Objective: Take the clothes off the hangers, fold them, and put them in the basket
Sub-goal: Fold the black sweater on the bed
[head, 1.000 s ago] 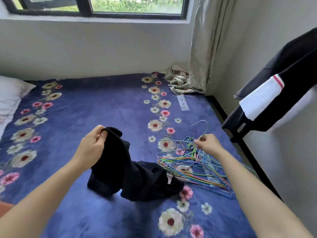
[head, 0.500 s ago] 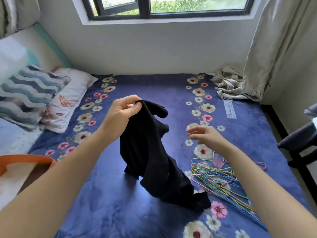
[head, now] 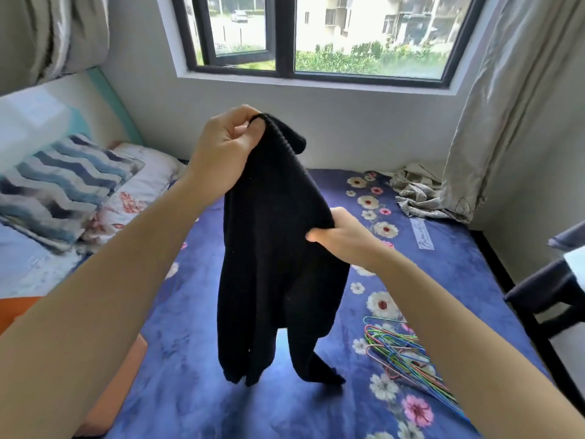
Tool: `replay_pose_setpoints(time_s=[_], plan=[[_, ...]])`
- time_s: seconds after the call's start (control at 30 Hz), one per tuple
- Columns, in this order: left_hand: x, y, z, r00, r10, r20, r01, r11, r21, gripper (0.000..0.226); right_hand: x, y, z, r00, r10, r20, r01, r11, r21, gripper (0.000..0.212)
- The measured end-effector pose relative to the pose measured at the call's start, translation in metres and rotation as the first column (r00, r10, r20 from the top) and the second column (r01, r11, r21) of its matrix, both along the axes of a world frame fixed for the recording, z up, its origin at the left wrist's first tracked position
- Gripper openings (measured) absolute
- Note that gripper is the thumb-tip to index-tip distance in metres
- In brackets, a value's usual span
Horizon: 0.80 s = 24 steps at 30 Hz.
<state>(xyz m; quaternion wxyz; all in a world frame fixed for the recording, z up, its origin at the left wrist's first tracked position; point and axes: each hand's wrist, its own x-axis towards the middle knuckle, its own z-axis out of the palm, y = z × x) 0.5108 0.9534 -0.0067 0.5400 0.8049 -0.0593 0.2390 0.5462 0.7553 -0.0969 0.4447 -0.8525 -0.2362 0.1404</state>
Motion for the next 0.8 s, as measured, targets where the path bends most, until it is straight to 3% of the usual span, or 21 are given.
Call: replay_pose_setpoints(time_s=[0.07,0.13,0.27,0.33,0.43,0.47,0.53,0.6,0.63,0.7,0.8], plan=[[-0.003,0.026,-0.009,0.997,0.078,-0.008,-0.077,0.997,0.028,0.022,0.003,-0.003,0.008,0.990,-0.056,0.129,0.064,0.997,-0.052,0.013],[-0.006,0.048,-0.019,0.994,0.104,-0.039,-0.101,0.992,0.074,0.022,0.002,0.003,0.011,0.964,-0.120,0.239,0.154,0.979,-0.130,0.027],[-0.011,0.080,-0.025,0.973,-0.003,-0.233,0.090,0.928,0.362,0.043,0.003,0.020,0.016,0.886,-0.310,0.344,0.360,0.929,-0.090,0.022],[-0.017,0.099,-0.022,0.890,0.005,-0.456,0.239,0.847,0.476,0.050,0.002,0.032,0.030,0.836,-0.394,0.382,0.424,0.906,0.006,0.023],[-0.016,0.123,-0.018,0.674,0.170,-0.719,0.467,0.656,0.593,0.069,-0.007,0.049,0.056,0.878,-0.430,0.210,0.390,0.897,0.208,0.037],[-0.013,0.129,-0.019,0.652,0.258,-0.713,0.475,0.593,0.650,0.063,-0.011,0.052,0.063,0.916,-0.353,0.191,0.324,0.931,0.168,0.042],[-0.007,0.142,-0.022,0.675,0.326,-0.662,0.429,0.556,0.711,0.044,-0.020,0.052,0.067,0.938,-0.112,0.329,0.195,0.953,-0.232,0.058],[-0.005,0.159,-0.030,0.686,0.195,-0.701,0.422,0.678,0.601,0.035,-0.020,0.044,0.055,0.878,0.114,0.465,0.245,0.727,-0.642,0.054],[-0.006,0.166,-0.036,0.666,0.065,-0.743,0.433,0.778,0.456,0.032,-0.018,0.038,0.047,0.840,0.152,0.521,0.326,0.626,-0.708,0.043],[-0.013,0.167,-0.048,0.640,-0.220,-0.736,0.437,0.892,0.113,0.025,-0.018,0.020,0.036,0.774,0.099,0.625,0.479,0.552,-0.682,0.023],[-0.022,0.153,-0.048,0.745,-0.419,-0.519,0.397,0.904,-0.160,0.030,-0.011,-0.020,0.014,0.579,-0.080,0.811,0.697,0.564,-0.443,0.015]])
